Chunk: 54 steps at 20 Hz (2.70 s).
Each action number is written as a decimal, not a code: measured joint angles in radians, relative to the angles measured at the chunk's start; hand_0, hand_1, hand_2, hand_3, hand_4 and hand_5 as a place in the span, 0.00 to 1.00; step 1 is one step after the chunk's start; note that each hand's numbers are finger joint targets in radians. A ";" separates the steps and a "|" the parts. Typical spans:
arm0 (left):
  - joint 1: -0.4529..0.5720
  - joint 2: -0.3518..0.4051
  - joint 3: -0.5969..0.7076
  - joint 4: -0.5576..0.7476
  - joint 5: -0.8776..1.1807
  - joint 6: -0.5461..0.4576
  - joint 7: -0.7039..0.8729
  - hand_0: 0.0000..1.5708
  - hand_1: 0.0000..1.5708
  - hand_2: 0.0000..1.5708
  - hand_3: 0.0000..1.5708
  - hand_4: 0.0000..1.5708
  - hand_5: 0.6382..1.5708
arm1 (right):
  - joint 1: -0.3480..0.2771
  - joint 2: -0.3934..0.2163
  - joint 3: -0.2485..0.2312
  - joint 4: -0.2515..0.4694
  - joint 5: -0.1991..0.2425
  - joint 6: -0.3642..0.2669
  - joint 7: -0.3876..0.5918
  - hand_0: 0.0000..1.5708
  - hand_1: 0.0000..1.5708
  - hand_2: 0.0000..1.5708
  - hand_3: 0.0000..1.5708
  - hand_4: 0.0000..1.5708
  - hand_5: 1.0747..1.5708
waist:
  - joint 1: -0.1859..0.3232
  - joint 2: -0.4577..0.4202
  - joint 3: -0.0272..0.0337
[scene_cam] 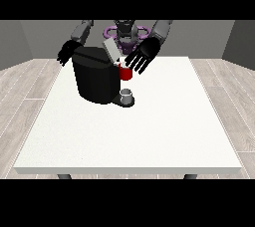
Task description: Insert the coffee pod into the coffee machine and close the lid
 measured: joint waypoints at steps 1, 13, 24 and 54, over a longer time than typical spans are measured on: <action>-0.003 0.009 0.000 0.003 -0.004 -0.003 -0.001 0.00 0.00 0.00 0.00 0.00 1.00 | -0.007 -0.005 0.000 -0.004 0.000 0.001 0.008 0.00 0.00 0.00 0.00 0.23 1.00 | -0.005 0.006 0.0003; 0.026 -0.006 -0.017 0.002 -0.033 -0.039 0.001 0.00 0.00 0.00 0.00 0.00 1.00 | 0.040 0.000 -0.002 0.022 -0.004 0.008 -0.017 0.00 0.00 0.00 0.00 0.24 1.00 | 0.017 -0.052 -0.0011; 0.129 -0.081 0.052 -0.021 0.052 -0.048 0.004 0.00 0.00 0.00 0.00 0.00 1.00 | 0.133 0.000 -0.025 0.019 -0.034 0.017 -0.025 0.00 0.00 0.00 0.00 0.25 1.00 | 0.084 -0.189 -0.0015; 0.649 -0.412 0.257 -0.227 0.541 -0.141 -0.045 0.00 0.00 0.00 0.00 0.06 1.00 | 0.101 -0.134 0.042 -0.095 -0.011 0.190 0.122 0.00 0.00 0.00 0.00 0.00 1.00 | 0.401 -0.479 -0.0015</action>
